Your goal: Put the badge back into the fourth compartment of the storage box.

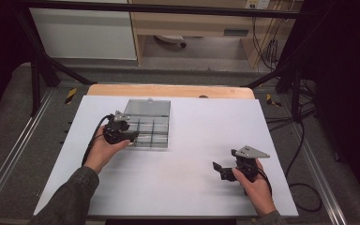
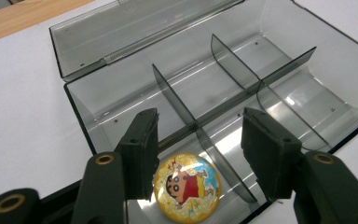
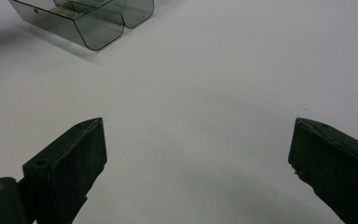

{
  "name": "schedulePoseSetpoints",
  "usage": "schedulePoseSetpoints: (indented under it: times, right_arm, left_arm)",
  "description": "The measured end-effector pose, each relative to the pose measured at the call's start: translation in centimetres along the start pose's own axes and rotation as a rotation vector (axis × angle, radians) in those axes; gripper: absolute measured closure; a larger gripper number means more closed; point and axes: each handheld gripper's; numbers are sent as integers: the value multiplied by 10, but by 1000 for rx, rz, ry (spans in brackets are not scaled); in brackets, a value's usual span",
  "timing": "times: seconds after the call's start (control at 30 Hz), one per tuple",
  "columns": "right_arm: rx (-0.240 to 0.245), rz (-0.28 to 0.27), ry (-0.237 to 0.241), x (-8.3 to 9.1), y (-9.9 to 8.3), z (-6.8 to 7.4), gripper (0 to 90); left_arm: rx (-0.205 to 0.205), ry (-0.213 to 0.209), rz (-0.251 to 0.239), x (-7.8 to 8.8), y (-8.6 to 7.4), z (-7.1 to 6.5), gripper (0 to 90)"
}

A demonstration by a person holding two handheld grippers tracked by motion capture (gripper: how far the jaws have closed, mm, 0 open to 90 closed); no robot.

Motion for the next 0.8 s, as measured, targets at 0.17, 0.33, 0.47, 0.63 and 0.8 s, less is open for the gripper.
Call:
schedulePoseSetpoints:
  times: [0.17, 0.33, 0.47, 0.63, 0.8]
  right_arm:
    - [1, 1, 0, 0, 0, 0, 43]
    - [-3, 2, -3, -1, -1, 0, 38]
    - [-4, 1, -3, -1, -1, 0, 37]
    - [-7, 1, 2, -2, -1, 0, 36]
    - [-14, 5, 2, -3, -2, -2, 35]
  left_arm:
    - [6, -5, -26, 0, 1, -1, 383]
    - [27, -5, -40, -1, 3, -3, 266]
    - [42, -6, -45, -2, 4, -5, 195]
    - [45, -12, -56, -3, 8, -8, 148]
    - [46, -25, -64, -8, 12, -10, 123]
Point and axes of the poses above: each handheld gripper's, and its own axes: x roughly backward along the jaws, y roughly out of its top, z roughly to its left, and after that the axes turned 13 degrees about x, right-handed
